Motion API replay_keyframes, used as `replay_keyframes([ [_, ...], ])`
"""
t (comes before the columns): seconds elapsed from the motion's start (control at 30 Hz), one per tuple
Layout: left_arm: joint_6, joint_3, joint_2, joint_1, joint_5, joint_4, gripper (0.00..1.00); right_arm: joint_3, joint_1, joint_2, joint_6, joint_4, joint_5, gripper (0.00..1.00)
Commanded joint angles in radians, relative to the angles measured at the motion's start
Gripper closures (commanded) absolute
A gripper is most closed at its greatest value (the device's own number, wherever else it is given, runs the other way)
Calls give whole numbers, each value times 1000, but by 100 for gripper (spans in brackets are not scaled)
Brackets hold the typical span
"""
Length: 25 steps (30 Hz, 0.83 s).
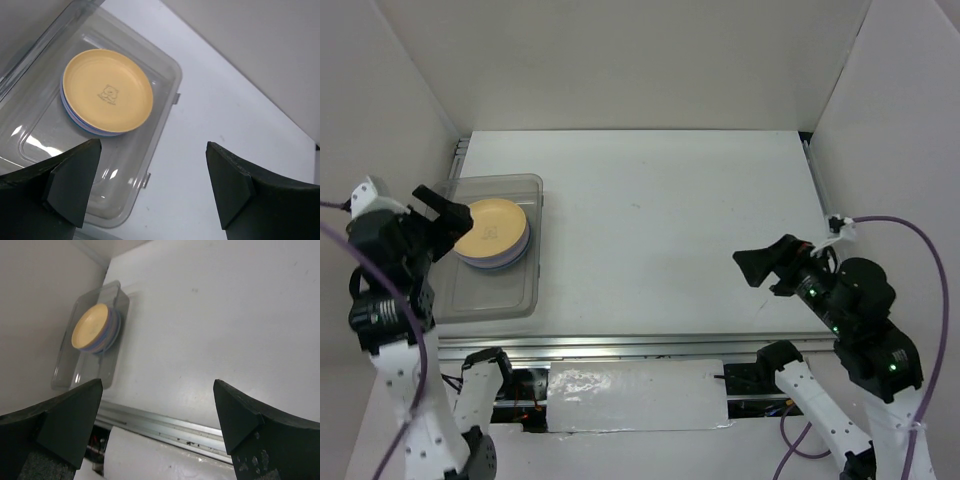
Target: Place the plates into the plastic bin on the countertop
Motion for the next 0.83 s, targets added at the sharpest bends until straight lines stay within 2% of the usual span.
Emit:
replay_keyframes([
  [0.0,51,-1,-116,-18,102,-160,1,156,-4,11,-112,-154,148,0],
  [0.13,92,-18,-277,-10,167,-243,1,314,-7,15,-181,-301,186,0],
  [0.2,57,-52,-352,-80,136,-261,1,385,20,-3,-186,-341,217,0],
  [0.33,47,-116,-470,-149,14,-286,1,449,45,-60,-190,-409,226,0],
  [0.53,-1,-167,-540,-245,-201,-372,1,440,71,-146,-181,-450,257,0],
  [0.8,-55,-142,-612,-399,-324,-378,1,394,71,-173,-161,-443,311,0],
])
